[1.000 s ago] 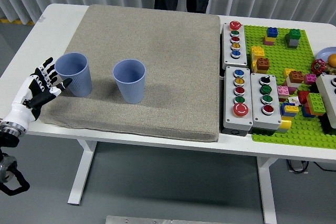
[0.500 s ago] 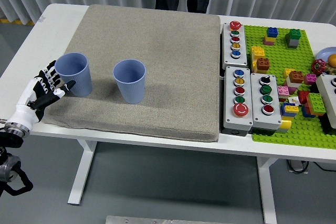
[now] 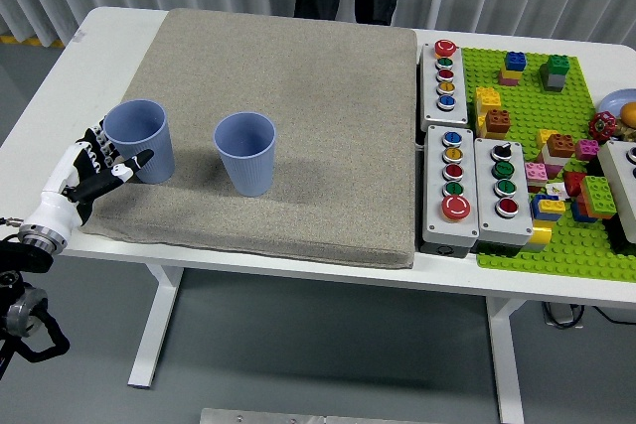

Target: Pick cup pour cup place

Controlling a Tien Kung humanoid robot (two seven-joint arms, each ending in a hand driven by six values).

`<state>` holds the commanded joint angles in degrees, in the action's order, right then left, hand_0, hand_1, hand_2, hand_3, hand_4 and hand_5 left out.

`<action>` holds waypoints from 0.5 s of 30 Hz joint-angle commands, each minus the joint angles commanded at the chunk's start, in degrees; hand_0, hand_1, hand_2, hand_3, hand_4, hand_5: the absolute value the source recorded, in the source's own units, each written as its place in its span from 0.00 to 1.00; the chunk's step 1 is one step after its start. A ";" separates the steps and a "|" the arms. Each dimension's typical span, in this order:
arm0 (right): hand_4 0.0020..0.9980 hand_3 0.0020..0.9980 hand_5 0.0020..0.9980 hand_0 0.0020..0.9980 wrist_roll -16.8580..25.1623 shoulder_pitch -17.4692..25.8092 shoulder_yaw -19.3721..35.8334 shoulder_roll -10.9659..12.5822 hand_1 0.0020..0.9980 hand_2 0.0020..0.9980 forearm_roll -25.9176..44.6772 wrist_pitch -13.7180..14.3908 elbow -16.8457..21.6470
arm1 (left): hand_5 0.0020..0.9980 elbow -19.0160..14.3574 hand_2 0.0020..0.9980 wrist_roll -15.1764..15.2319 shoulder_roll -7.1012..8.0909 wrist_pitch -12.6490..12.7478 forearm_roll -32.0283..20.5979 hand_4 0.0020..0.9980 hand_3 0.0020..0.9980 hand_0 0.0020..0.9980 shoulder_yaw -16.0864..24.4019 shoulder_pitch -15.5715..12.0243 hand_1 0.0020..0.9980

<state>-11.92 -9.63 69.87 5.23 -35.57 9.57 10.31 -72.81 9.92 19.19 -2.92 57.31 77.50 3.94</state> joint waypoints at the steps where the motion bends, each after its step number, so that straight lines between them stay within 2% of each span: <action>1: 0.30 0.69 0.34 0.72 0.01 0.00 -0.01 0.01 0.68 0.72 0.03 0.00 0.00 | 0.28 0.05 1.00 -0.03 -0.01 0.02 0.11 0.98 1.00 0.99 -0.05 0.08 0.98; 15: 0.30 0.69 0.34 0.72 0.10 -0.41 -0.19 0.10 0.68 0.72 0.51 0.03 0.00 | 0.27 1.15 1.00 -0.35 -0.01 0.59 0.35 0.98 1.00 0.99 -1.53 2.00 0.98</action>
<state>-11.82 -10.05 69.68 5.34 -35.06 9.60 10.31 -71.66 9.57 19.18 -2.33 57.65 75.97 5.94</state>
